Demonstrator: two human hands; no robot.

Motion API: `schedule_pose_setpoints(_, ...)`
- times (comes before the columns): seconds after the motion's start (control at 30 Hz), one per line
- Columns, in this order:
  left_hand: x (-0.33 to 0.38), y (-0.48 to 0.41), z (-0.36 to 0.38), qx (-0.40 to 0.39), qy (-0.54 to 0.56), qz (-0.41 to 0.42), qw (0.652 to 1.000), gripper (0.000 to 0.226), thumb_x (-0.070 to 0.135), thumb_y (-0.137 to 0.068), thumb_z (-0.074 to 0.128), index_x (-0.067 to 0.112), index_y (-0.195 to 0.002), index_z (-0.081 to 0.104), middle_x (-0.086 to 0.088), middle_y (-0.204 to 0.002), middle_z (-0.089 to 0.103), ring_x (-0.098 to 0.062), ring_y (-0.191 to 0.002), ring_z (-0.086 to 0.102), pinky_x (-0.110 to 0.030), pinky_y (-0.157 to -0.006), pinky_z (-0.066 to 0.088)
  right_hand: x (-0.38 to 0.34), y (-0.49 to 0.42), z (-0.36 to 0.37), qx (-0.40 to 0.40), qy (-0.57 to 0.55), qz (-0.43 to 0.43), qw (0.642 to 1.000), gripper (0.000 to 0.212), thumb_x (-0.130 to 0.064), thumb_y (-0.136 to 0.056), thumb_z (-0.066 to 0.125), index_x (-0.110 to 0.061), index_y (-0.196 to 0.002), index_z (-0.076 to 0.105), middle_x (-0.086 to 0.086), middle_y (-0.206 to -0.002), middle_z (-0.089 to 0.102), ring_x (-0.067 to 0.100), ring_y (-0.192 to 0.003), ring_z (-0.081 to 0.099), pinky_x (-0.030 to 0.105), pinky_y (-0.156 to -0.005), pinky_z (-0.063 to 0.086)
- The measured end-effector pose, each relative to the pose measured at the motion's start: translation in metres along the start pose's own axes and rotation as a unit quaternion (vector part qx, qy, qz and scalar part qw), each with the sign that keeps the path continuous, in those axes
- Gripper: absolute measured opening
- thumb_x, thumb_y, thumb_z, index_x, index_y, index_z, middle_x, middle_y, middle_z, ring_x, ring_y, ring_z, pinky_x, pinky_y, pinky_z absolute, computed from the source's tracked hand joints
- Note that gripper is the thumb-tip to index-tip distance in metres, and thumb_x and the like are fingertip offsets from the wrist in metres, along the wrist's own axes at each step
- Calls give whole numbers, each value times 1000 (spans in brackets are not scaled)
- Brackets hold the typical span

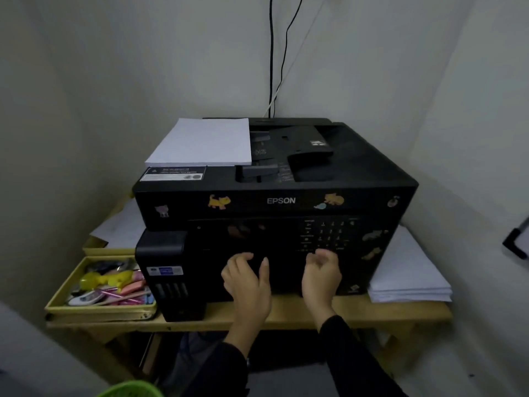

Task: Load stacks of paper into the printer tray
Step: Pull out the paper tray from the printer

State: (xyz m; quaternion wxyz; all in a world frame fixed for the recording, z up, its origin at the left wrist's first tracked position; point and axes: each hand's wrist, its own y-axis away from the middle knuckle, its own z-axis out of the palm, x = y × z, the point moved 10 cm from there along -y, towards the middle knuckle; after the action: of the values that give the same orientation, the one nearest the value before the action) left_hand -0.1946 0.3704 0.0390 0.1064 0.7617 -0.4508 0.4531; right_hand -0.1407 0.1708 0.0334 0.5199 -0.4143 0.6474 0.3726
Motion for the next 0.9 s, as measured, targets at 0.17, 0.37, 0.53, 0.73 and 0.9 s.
schedule_pose_setpoints(0.17, -74, 37, 61, -149, 295, -446, 832, 69, 60, -92, 33, 9, -136, 45, -14, -141, 47, -34, -130, 42, -46, -105, 37, 102, 27, 43, -90, -221, 384, 892, 66, -43, -87, 62, 2, -132, 48, 20, -121, 59, 32, -112, 58, 43, -95, 47)
schedule_pose_setpoints(0.37, -81, 26, 79, -131, 489, -519, 689, 83, 61, -88, 44, 6, -147, 26, -14, -148, 40, -40, -134, 40, -50, -105, 39, 101, 25, 65, -117, -345, 390, 846, 82, -40, -83, 68, 5, -141, 31, 25, -142, 41, 32, -132, 43, 42, -109, 41)
schedule_pose_setpoints(0.53, -81, 15, 89, -118, 600, -510, 604, 89, 60, -85, 51, 4, -147, 21, -19, -152, 30, -36, -138, 35, -44, -107, 38, 98, 9, 78, -100, -399, 352, 841, 72, -39, -84, 66, 3, -137, 40, 23, -144, 42, 31, -136, 39, 39, -114, 34)
schedule_pose_setpoints(0.73, -82, 18, 95, -102, 629, -497, 589, 92, 60, -81, 57, -1, -144, 28, -21, -148, 35, -34, -137, 37, -44, -114, 34, 107, 2, 81, -113, -400, 334, 846, 66, -36, -86, 62, 2, -136, 42, 17, -128, 54, 28, -129, 46, 36, -109, 36)
schedule_pose_setpoints(0.9, -85, 20, 103, -83, 621, -502, 596, 96, 66, -76, 58, 1, -141, 31, -18, -120, 53, -33, -129, 47, -48, -110, 38, 112, 1, 84, -138, -402, 341, 839, 61, -39, -85, 64, 0, -130, 49, 12, -107, 63, 21, -100, 60, 35, -100, 42)
